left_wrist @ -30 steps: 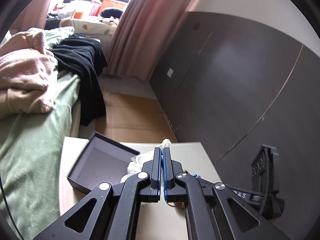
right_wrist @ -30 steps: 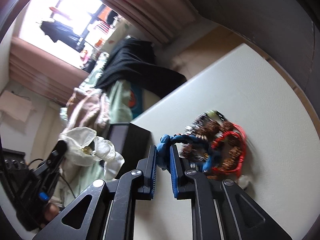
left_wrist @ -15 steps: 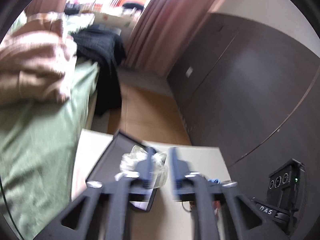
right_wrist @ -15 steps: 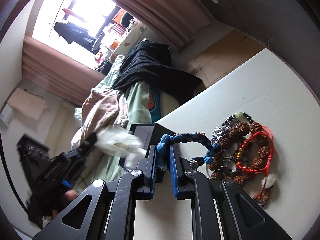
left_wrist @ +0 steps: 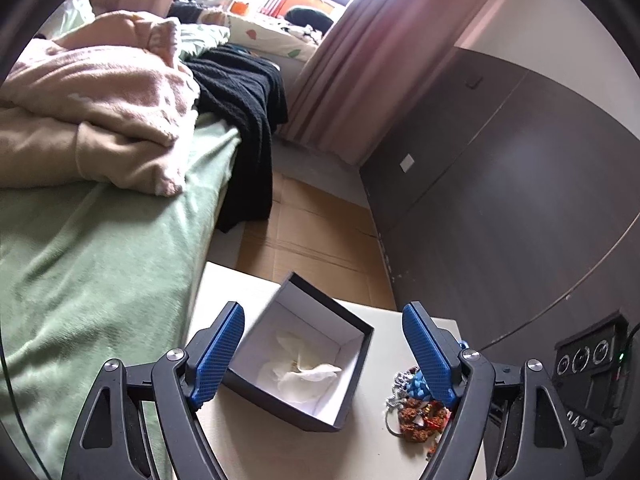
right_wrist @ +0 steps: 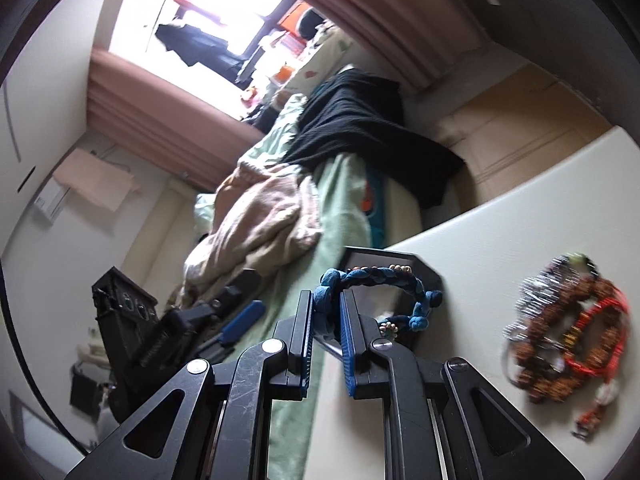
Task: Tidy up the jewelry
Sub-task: 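Lift the blue bracelet with the right gripper and drop it into the black box, then close the right gripper on the red string bracelet in the pile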
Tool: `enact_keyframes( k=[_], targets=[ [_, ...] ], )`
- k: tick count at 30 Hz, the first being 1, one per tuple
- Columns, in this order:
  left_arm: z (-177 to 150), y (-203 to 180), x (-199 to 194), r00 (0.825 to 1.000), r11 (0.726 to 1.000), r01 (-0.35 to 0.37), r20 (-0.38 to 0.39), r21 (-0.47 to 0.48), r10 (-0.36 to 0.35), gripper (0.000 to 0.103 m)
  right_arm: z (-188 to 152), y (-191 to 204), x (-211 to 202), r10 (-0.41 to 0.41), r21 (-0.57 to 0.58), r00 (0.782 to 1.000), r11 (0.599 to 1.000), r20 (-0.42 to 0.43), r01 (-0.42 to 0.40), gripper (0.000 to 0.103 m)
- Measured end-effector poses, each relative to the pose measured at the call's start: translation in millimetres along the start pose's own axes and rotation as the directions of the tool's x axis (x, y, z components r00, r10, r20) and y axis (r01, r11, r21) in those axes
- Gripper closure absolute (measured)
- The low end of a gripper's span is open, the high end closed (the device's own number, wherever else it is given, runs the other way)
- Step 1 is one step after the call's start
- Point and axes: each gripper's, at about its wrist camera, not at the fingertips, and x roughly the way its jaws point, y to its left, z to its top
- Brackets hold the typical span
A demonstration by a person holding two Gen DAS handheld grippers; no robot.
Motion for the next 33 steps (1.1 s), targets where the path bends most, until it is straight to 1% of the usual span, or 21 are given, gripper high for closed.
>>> enact_keyframes(
  k=[4, 7, 8, 9, 10, 11, 13, 15, 18, 21, 23, 27, 29, 33],
  targets=[
    [3.7, 9.4, -2.3, 1.0, 1.0, -0.025, 0.016, -0.007, 0.025, 0.021, 1.1, 14.1, 24.6, 0.044, -0.017, 0.998, 0.999, -0.037, -0.044, 0.089],
    [7.7, 21.0, -5.5, 0.999, 0.998, -0.029, 0.032, -0.047, 0.03, 0.021, -4.6, 11.9, 40.8, 0.034, -0.001, 0.998, 0.999, -0.056, -0.034, 0.088],
    [8.8, 24.5, -6.9, 0.999, 0.998, -0.026, 0.039, -0.061, 0.029, 0.021, -6.1, 8.1, 46.3, 0.025, 0.011, 0.997, 1.0, -0.068, -0.025, 0.083],
    [9.5, 26.4, -7.9, 0.999, 0.997, -0.026, 0.043, -0.07, 0.029, 0.021, -7.5, 3.5, 52.4, 0.021, 0.03, 0.996, 0.999, -0.092, -0.018, 0.076],
    [10.1, 28.9, -8.6, 0.998, 0.996, -0.025, 0.047, -0.081, 0.029, 0.021, -9.0, -2.0, 57.2, 0.012, 0.055, 0.993, 0.998, -0.115, -0.006, 0.051],
    [10.1, 31.3, -8.9, 0.999, 0.996, -0.02, 0.049, -0.092, 0.025, 0.021, -10.4, -5.8, 59.0, 0.004, 0.072, 0.993, 0.997, -0.118, 0.004, 0.036],
    [9.0, 31.6, -8.4, 0.999, 0.995, -0.011, 0.042, -0.097, 0.015, 0.021, -11.0, -10.4, 54.1, 0.011, 0.084, 0.994, 0.996, -0.109, -0.002, 0.036],
    [8.2, 28.4, -7.8, 0.999, 0.996, -0.016, 0.042, -0.086, 0.02, 0.021, -9.0, -10.3, 45.9, 0.02, 0.088, 0.995, 0.996, -0.101, -0.011, 0.036],
    [5.3, 21.9, -9.8, 0.998, 0.998, -0.011, 0.057, -0.069, 0.015, 0.021, -7.0, -9.5, 23.6, -0.016, 0.064, 0.998, 0.998, -0.059, 0.02, 0.036],
    [1.9, 13.8, -10.7, 0.998, 0.999, -0.018, 0.066, -0.048, 0.021, 0.021, -5.6, -13.1, 3.3, -0.046, 0.07, 0.998, 0.996, -0.034, 0.048, 0.035],
    [-0.2, 7.8, -9.6, 0.998, 0.999, -0.018, 0.068, -0.028, 0.02, 0.021, -5.7, -17.9, -12.1, -0.072, 0.079, 0.997, 0.994, -0.015, 0.073, 0.029],
    [-6.7, -6.5, -4.6, 0.999, 1.0, 0.0, 0.049, 0.01, 0.0, 0.021, -2.4, -27.8, -42.9, -0.105, 0.107, 0.994, 0.989, 0.015, 0.103, 0.021],
    [-11.2, -16.3, -0.4, 0.999, 0.999, 0.016, 0.033, 0.035, -0.017, 0.021, 1.1, -32.3, -53.3, -0.121, 0.115, 0.992, 0.986, 0.026, 0.117, 0.012],
    [-20.0, -34.8, 9.4, 0.999, 0.996, 0.036, -0.013, 0.084, -0.035, 0.021, 4.9, -45.5, -73.5, -0.18, 0.139, 0.983, 0.975, 0.033, 0.174, 0.01]
  ],
)
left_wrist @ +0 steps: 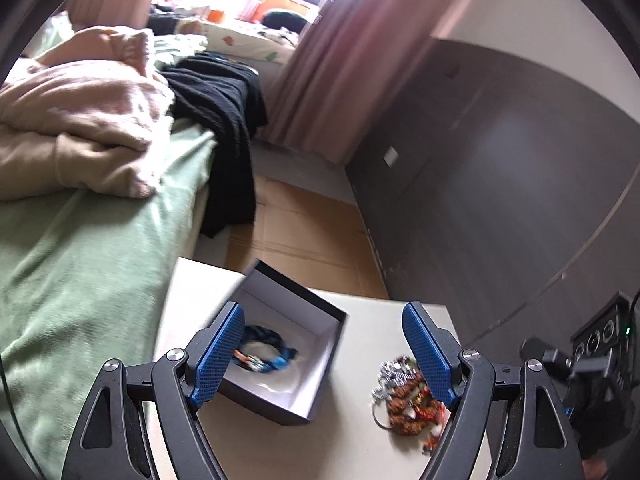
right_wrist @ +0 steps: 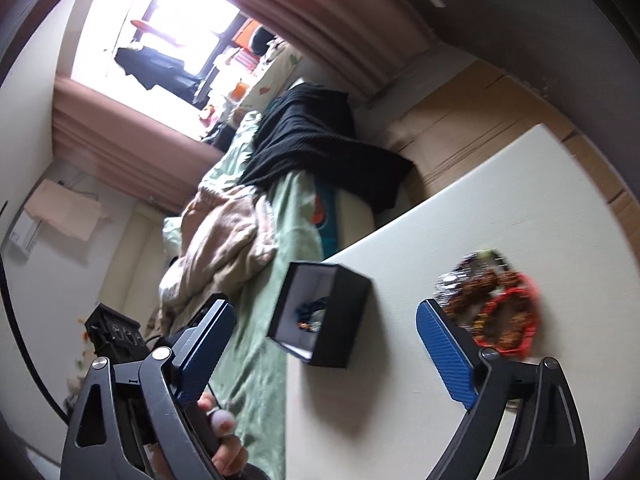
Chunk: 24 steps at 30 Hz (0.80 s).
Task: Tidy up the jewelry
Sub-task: 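Close the right gripper on the red string bracelet in the pile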
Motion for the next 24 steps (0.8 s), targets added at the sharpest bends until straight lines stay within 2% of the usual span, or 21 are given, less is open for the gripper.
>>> enact_keyframes(
  k=[9, 13, 15, 17, 24],
  targets=[
    [-20.0, -40.3, 18.8, 0.997, 0.992, 0.052, -0.069, 0.115, -0.045, 0.022, 4.4, -36.3, -11.1, -0.152, 0.068, 0.988, 0.986, -0.024, 0.153, 0.01],
    [-31.0, -54.0, 31.4, 0.992, 0.987, 0.067, -0.111, 0.148, -0.051, 0.031, 6.3, -52.6, -16.3, -0.191, 0.084, 0.981, 0.978, -0.028, 0.193, 0.011],
    [-37.2, -60.7, 37.1, 0.99, 0.984, 0.074, -0.134, 0.164, -0.052, 0.035, 6.1, -59.6, -16.9, -0.196, 0.08, 0.98, 0.977, -0.037, 0.198, 0.018],
    [-44.5, -68.9, 43.3, 0.987, 0.978, 0.076, -0.155, 0.193, -0.046, 0.037, 5.2, -64.2, -13.4, -0.203, 0.068, 0.977, 0.976, -0.057, 0.207, 0.03],
    [-58.5, -81.2, 59.7, 0.98, 0.973, 0.079, -0.198, 0.217, -0.035, 0.044, -0.1, -91.8, 11.4, -0.247, 0.096, 0.957, 0.96, -0.151, 0.262, 0.048]
  ],
)
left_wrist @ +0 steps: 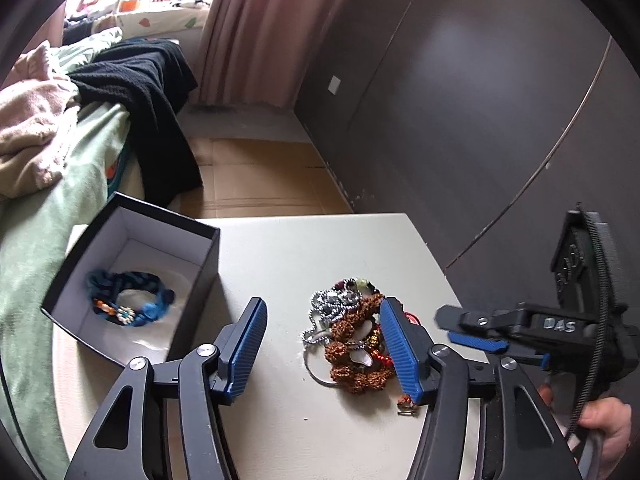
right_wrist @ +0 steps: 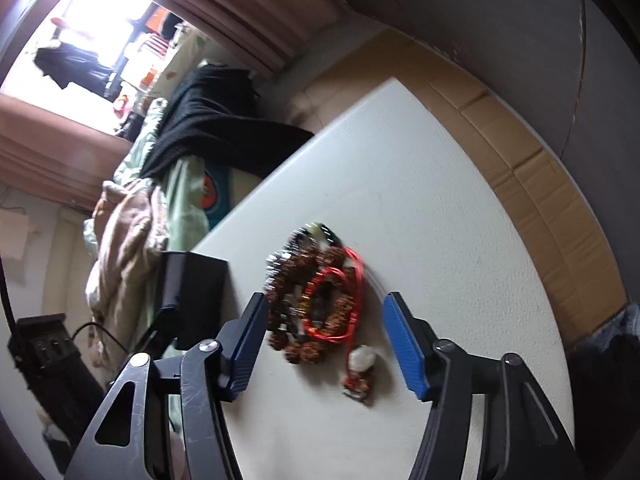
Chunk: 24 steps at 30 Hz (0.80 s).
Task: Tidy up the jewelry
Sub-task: 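Close the right gripper on the red string bracelet in the pile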
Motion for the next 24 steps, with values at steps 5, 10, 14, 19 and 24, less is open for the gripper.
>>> enact_keyframes(
  k=[5, 10, 14, 19, 24],
  targets=[
    [-3.4, -3.1, 10.0, 1.0, 1.0, -0.016, -0.024, 0.012, 0.016, 0.046, -0.8, -9.2, 19.8, 0.014, 0.034, 0.998, 0.999, -0.059, -0.012, 0.077],
    [-6.5, -2.0, 16.9, 0.999, 1.0, -0.025, -0.043, 0.011, 0.025, 0.046, 0.3, -14.6, 13.8, 0.056, 0.051, 0.998, 0.997, -0.029, -0.054, 0.096],
    [-8.9, -4.9, 22.4, 0.998, 0.999, -0.032, -0.052, 0.025, 0.033, 0.046, 1.3, -7.0, -5.5, 0.121, 0.035, 0.992, 0.992, 0.029, -0.122, 0.096],
    [-14.5, -13.5, 32.0, 0.996, 0.998, -0.031, -0.076, 0.062, 0.036, 0.046, 0.7, 0.9, -26.2, 0.161, 0.011, 0.984, 0.987, 0.082, -0.163, 0.096],
    [-19.7, -21.4, 43.3, 0.994, 0.993, -0.041, -0.098, 0.108, 0.051, 0.055, 4.8, 1.4, -38.5, 0.166, 0.014, 0.98, 0.986, 0.112, -0.168, 0.096]
  ],
)
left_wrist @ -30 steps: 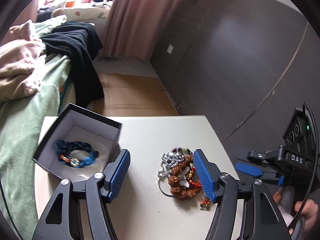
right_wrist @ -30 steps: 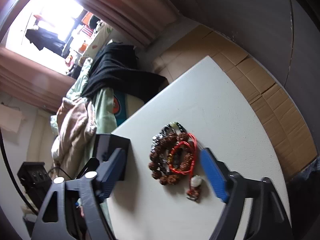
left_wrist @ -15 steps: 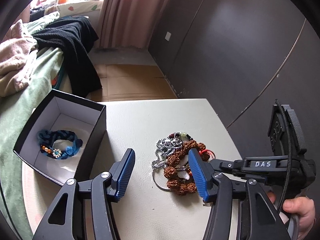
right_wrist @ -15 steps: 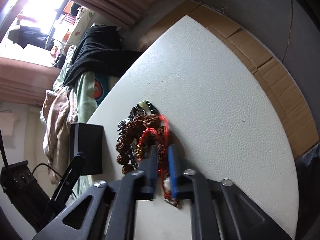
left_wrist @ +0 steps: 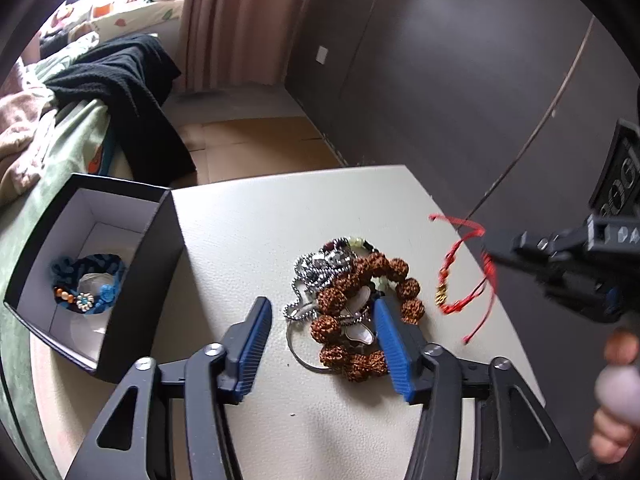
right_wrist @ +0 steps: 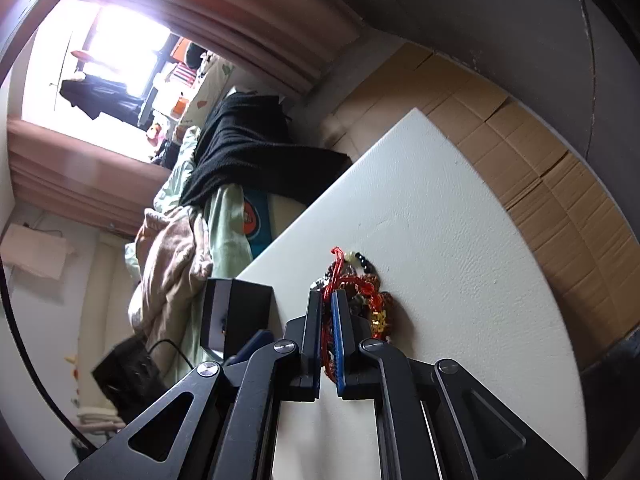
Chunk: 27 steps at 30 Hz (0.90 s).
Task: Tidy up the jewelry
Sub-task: 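Close the right gripper on the red string bracelet in the pile, then grasp the brown bead bracelet with the left gripper while the right holds the red string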
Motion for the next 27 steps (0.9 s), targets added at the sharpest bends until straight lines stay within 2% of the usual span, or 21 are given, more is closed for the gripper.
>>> enact_keyframes(
  k=[3, 8, 10, 14, 17, 27],
  targets=[
    [-3.0, -3.0, 10.9, 0.999, 1.0, -0.014, -0.03, 0.018, 0.015, 0.062, 2.3, -2.6, -3.6, 0.005, 0.012, 1.0, 1.0, 0.005, -0.005, 0.096],
    [-7.4, -6.3, 23.3, 0.998, 0.999, -0.032, -0.057, 0.034, 0.034, 0.066, 4.2, -4.5, -4.4, -0.003, 0.024, 1.0, 1.0, 0.005, 0.003, 0.096],
    [-8.6, -5.2, 28.5, 0.996, 0.999, -0.036, -0.078, 0.033, 0.038, 0.076, 3.5, -4.6, -3.7, -0.004, 0.023, 1.0, 1.0, 0.002, 0.004, 0.096],
    [-10.1, -5.7, 30.6, 0.995, 0.999, -0.02, -0.094, 0.03, 0.022, 0.081, 3.4, -2.3, -2.3, -0.003, 0.017, 1.0, 1.0, -0.003, 0.003, 0.096],
    [-9.6, -8.9, 21.6, 0.998, 0.999, -0.023, -0.065, 0.036, 0.026, 0.083, 3.4, -4.1, -3.5, -0.003, 0.019, 1.0, 1.0, -0.002, 0.003, 0.096],
    [3.4, -13.0, -26.9, 0.995, 0.997, 0.075, 0.062, 0.033, -0.076, 0.083, 3.4, 1.2, -0.7, 0.007, 0.012, 1.0, 1.0, 0.004, -0.007, 0.096]
  ],
)
